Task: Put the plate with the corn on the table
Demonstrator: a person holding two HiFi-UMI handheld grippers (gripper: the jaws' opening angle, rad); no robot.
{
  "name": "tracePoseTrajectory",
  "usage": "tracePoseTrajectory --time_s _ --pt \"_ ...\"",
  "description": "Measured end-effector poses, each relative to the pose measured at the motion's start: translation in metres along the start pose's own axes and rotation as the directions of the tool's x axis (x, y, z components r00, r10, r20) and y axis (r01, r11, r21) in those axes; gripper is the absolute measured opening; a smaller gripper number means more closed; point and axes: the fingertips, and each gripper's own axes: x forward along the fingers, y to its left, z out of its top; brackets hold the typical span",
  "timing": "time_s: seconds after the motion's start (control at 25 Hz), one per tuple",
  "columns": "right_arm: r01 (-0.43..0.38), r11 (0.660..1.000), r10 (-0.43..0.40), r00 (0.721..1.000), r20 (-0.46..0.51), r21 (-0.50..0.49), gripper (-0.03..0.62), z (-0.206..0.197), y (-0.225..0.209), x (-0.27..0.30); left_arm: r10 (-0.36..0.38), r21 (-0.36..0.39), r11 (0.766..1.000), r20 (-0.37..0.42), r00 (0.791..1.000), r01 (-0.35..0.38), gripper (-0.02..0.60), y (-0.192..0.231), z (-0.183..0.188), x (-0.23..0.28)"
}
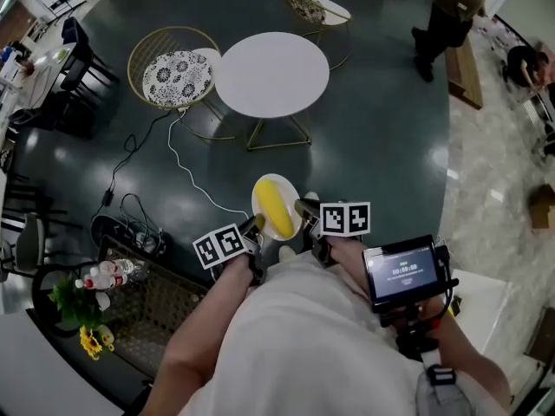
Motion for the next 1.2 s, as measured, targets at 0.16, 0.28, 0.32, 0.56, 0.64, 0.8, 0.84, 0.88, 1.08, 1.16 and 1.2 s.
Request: tracePoseTrajectory --time_s 0.16,0.28,0.32,0.56,0.64,0.8,0.84,0.88,1.08,1.16,1.2 --pt "0.004 1.0 -0.004 1.0 0.009 0.016 0.041 0.003 -0.004 -0.003 -0.011 0.006 1.0 -0.008 1.0 0.011 0.041 -0.004 0.001 0.005" --pt "0.008 1.0 -0.009 1.0 0.015 0.022 0.041 0.002 -0.007 -0.003 -0.02 0.009 1.0 -0.014 1.0 0.02 0.041 -0.005 0.001 0.006" --pt "0.01 1.0 -0.011 1.0 0.015 0.024 0.041 0.002 -0.008 -0.003 -0.023 0.007 1.0 -0.016 1.0 0.023 0.04 -0.006 0.001 0.007" --pt "-0.008 0.999 0.007 1.0 0.028 0.039 0.041 0.005 -0.01 -0.002 -0.035 -0.002 0.999 -0.026 0.999 0.035 0.038 -0.006 0.003 0.01" --pt "-0.004 0.999 0.003 1.0 0.019 0.035 0.041 0.004 -0.011 0.0 -0.037 -0.004 0.999 -0.027 0.999 0.037 0.037 -0.005 0.003 0.01" --pt "-0.008 1.0 0.008 1.0 0.011 0.03 0.041 0.004 -0.012 0.002 -0.04 -0.01 0.999 -0.032 0.999 0.04 0.037 -0.004 0.004 0.011" --pt "-0.012 0.999 0.011 1.0 0.014 0.03 0.041 0.005 -0.011 0.003 -0.041 -0.009 0.999 -0.034 0.999 0.041 0.037 -0.004 0.004 0.011" --pt "-0.015 0.999 0.015 1.0 0.018 0.03 0.041 0.005 -0.011 0.003 -0.043 -0.008 0.999 -0.035 0.998 0.042 0.037 -0.004 0.005 0.011" --pt "-0.03 0.998 0.028 0.999 0.03 0.056 0.041 0.004 -0.014 0.002 -0.047 0.003 0.999 -0.042 0.998 0.048 0.034 -0.007 0.006 0.01" --pt "-0.025 0.998 0.023 0.999 0.025 0.06 0.041 0.004 -0.015 0.002 -0.047 0.008 0.999 -0.045 0.998 0.047 0.032 -0.008 0.006 0.011" --pt "-0.023 0.998 0.022 1.0 0.022 0.059 0.041 0.004 -0.016 0.002 -0.047 0.01 0.999 -0.046 0.998 0.047 0.032 -0.008 0.006 0.011"
